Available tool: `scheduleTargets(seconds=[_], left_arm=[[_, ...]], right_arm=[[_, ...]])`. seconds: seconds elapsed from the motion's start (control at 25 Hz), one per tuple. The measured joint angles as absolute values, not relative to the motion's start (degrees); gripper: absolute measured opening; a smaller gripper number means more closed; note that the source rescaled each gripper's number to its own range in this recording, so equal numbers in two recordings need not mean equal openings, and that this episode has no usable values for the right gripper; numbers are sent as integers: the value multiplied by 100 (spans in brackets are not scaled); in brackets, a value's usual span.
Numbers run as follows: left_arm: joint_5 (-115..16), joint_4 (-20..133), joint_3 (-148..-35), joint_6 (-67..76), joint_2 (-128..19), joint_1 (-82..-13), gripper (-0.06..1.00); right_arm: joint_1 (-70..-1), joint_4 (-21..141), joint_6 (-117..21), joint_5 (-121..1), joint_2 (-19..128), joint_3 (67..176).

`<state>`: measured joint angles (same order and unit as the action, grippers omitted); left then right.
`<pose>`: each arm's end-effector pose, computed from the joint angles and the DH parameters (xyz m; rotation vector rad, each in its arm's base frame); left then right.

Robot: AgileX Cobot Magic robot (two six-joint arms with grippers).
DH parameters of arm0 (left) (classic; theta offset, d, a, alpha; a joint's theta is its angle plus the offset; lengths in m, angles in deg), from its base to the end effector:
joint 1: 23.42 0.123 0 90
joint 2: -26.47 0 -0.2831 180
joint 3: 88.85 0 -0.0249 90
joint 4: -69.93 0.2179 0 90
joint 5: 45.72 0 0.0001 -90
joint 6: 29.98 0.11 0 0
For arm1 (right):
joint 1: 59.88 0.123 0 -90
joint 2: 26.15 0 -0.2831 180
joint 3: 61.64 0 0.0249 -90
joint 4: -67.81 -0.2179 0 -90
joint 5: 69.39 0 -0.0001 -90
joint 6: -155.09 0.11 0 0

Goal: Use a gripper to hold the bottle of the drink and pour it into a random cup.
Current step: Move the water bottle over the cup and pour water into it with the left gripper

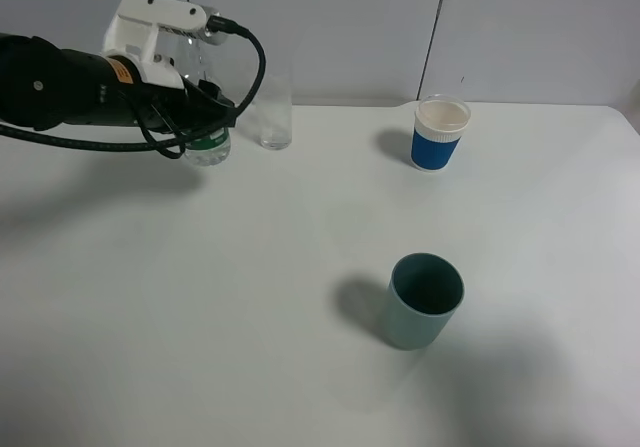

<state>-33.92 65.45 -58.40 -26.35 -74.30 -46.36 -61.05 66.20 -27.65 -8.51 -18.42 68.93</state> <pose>0.3036 -0.1266 0.2221 0.3932 2.0561 -0.2345 -0.0139 0.0030 0.2484 -0.0293 2.0597 -0.0085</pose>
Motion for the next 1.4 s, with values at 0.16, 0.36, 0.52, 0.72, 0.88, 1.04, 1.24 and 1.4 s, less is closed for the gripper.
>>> scheduleTargets(seconds=[0.16, 0.36, 0.52, 0.72, 0.88, 1.04, 1.24, 1.4], left_arm=[[-3439, 6788, -5963, -2635, -7514, -4386, 0], [-3761, 7145, -6270, -2635, -7816, -4245, 0], [-4003, 7374, -6587, -2635, -8084, -4232, 0], [-4147, 7841, -6899, -2635, -8339, -4232, 0], [-4429, 8481, -7204, -2719, -8484, -4232, 0], [-4661, 9521, -7415, -3417, -8559, -4232, 0], [-4757, 11382, -7494, -5570, -8578, -4232, 0], [-4763, 13187, -7511, -7989, -8578, -4232, 0]], right_arm=[[-6105, 6620, -2765, -851, -1842, 6893], [-6105, 6620, -2765, -851, -1842, 6893], [-6105, 6620, -2765, -851, -1842, 6893], [-6105, 6620, -2765, -851, -1842, 6893], [-6105, 6620, -2765, -851, -1842, 6893], [-6105, 6620, -2765, -851, -1842, 6893], [-6105, 6620, -2765, -851, -1842, 6893], [-6105, 6620, -2765, -851, -1842, 6893]])
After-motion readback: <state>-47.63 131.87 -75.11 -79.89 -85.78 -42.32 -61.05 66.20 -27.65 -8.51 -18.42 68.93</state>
